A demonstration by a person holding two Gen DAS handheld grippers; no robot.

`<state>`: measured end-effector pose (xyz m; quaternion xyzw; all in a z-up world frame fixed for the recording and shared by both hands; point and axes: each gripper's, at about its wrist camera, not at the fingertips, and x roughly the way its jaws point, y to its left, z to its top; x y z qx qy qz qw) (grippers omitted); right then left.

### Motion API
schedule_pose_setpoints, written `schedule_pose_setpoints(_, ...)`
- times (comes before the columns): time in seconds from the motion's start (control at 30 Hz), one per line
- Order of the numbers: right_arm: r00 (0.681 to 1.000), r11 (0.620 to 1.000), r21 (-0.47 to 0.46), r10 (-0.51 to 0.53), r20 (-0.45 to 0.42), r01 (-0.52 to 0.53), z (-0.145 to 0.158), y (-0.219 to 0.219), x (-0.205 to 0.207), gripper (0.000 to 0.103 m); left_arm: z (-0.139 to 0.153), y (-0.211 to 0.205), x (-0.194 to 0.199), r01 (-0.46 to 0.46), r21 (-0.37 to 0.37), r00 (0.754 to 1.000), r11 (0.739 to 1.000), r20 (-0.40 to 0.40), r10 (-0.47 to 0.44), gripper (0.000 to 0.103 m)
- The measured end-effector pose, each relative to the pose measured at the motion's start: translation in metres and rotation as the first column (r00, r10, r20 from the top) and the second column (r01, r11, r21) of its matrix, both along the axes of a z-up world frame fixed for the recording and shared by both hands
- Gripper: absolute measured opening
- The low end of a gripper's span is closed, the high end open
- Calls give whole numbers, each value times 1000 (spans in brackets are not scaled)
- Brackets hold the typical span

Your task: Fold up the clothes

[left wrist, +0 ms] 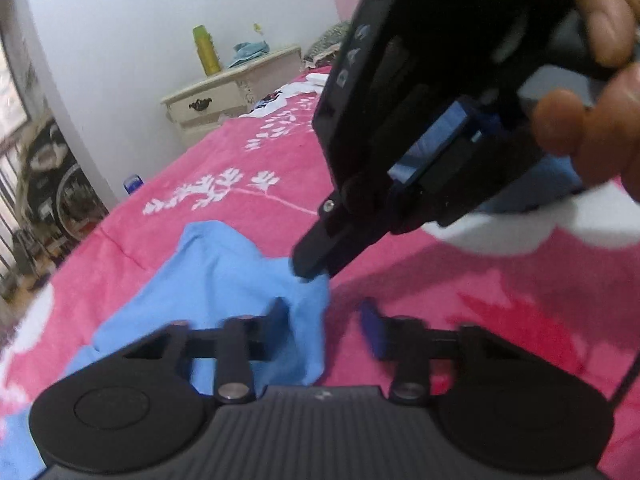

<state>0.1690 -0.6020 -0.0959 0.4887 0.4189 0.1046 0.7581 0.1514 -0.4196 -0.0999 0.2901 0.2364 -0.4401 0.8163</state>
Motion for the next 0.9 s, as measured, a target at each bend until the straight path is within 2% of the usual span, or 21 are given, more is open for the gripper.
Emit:
schedule_pose_setpoints(0.03,1000,1000,19,-3,10,3,0,-2,1,5,1,2,3,-20,-16,1000,1000,-8,20,5)
schedule_pose_setpoints(0.17,992,982,142,-124,-19,125,-8,-25,2,9,10,23,25,-132,-154,983,979,-145,110,4)
schedule_pose_setpoints(0.27,988,976,157,-142,-54,149,-13,-24,13,21,16,45,42,-218,-253,948,943,-286,143,4)
schedule_pose_setpoints(0.37,984,973,164,-152,-89,165,-18,-21,24,27,21,57,58,-287,-314,905,905,-400,148,4)
schedule_pose_setpoints(0.47,981,969,171,-158,-117,176,-23,-18,36,30,25,68,68,-337,-353,868,873,-477,142,4)
schedule_pose_setpoints(0.6,977,962,201,-156,-145,183,-27,-10,53,37,31,76,77,-371,-391,839,842,-530,124,4)
schedule_pose_setpoints(0.7,972,949,242,-165,-169,203,-29,-9,54,40,37,84,80,-397,-415,828,819,-547,124,4)
schedule_pose_setpoints(0.8,968,927,302,-175,-180,224,-31,-9,47,44,42,87,81,-400,-427,829,811,-546,122,4)
schedule_pose_setpoints(0.9,959,904,348,-182,-215,250,-40,-8,50,45,43,85,81,-382,-429,840,819,-530,113,4)
